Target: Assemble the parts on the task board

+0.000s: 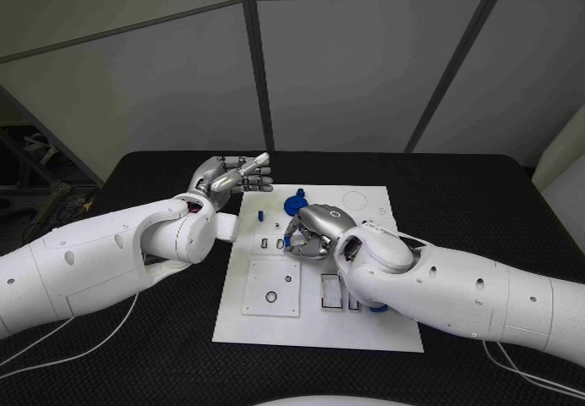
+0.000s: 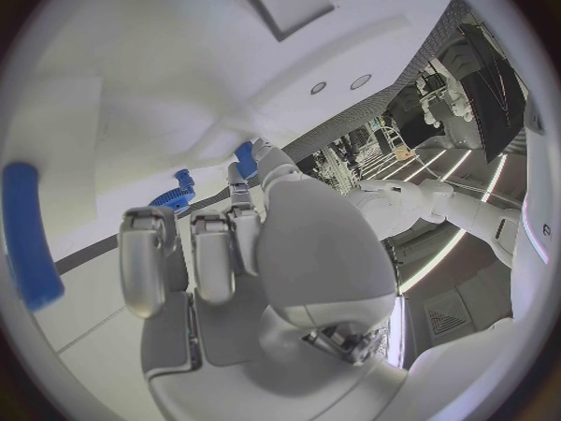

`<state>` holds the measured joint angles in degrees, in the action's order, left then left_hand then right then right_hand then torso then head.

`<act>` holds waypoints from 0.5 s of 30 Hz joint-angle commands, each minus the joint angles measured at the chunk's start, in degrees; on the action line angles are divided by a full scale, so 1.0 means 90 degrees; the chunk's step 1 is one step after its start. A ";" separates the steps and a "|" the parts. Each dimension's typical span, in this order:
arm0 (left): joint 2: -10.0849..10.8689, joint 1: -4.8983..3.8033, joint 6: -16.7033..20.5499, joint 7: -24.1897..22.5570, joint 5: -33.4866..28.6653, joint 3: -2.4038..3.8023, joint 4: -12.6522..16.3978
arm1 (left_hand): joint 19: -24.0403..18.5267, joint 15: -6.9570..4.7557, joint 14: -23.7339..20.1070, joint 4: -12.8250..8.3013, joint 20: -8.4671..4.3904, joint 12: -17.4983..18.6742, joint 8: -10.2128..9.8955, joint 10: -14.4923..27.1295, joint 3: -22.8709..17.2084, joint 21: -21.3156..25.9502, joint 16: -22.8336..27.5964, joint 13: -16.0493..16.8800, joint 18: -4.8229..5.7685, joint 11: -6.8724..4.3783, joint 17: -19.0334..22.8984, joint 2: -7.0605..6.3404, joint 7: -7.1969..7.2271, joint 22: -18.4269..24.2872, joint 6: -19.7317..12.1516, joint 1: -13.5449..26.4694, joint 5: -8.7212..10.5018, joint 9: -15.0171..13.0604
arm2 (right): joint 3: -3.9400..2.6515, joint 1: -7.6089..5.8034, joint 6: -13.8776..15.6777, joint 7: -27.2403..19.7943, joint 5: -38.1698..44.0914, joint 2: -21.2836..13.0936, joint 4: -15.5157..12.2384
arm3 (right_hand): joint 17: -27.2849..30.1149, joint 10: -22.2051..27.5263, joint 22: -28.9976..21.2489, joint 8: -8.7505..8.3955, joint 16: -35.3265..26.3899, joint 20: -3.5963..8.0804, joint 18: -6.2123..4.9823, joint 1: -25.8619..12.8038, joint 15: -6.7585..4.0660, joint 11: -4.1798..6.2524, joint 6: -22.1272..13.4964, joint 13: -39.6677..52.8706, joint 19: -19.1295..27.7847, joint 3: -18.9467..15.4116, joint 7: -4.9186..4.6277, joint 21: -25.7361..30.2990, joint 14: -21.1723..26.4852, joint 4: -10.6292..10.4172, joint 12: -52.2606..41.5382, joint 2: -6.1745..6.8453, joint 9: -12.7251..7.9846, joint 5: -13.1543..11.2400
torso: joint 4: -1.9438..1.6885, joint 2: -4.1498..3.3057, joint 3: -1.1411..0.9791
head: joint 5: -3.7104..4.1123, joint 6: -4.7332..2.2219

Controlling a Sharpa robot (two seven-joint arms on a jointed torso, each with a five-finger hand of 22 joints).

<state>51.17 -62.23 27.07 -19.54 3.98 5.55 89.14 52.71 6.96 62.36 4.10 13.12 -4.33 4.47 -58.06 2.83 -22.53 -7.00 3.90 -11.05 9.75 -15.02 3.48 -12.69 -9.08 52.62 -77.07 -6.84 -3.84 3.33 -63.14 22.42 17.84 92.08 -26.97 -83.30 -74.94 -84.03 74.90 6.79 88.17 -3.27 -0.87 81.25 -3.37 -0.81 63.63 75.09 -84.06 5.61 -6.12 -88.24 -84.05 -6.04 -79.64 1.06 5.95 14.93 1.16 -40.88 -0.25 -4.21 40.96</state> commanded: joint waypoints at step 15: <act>-0.0004 -0.0013 -0.0070 0.0030 0.0044 0.0005 0.0001 | -0.0061 0.0020 -0.0032 -0.0035 0.0000 0.0028 -0.0037 0.0000 0.0011 0.0016 0.0014 -0.0003 0.0076 0.0025 -0.0009 0.0055 -0.0008 0.0010 0.0015 -0.0020 -0.0031 0.0005 | 0.0021 0.0013 -0.0343 0.0097 0.0091 0.0024 0.0116 | -0.1293 0.0121 0.1304 -0.0120 -0.0019 -0.0030 0.0010 -0.0104 0.0096 -0.0086 -0.0101 0.0701 -0.0464 0.0026 -0.0031 -0.0004 -0.0574 -0.0028 0.0172 0.0050 -0.0027 -0.0122 | 0.0002 0.0001 0.0001 | -0.0015 0.0025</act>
<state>51.18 -62.24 27.07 -19.47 3.98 5.55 89.10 52.71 6.96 62.36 4.10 13.12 -4.33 4.48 -58.06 2.83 -22.53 -7.00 3.90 -11.06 9.75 -15.02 3.48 -12.69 -9.08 52.62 -77.07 -6.84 -3.84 3.26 -63.22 21.81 17.80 92.50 -26.67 -82.62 -74.93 -83.19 74.90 5.93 88.17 -3.27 -0.86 80.73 -2.96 -1.65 63.24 75.04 -84.06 5.54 -6.41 -88.24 -84.04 -6.12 -78.41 1.58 5.83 14.04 1.16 -40.88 -0.23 -4.35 41.17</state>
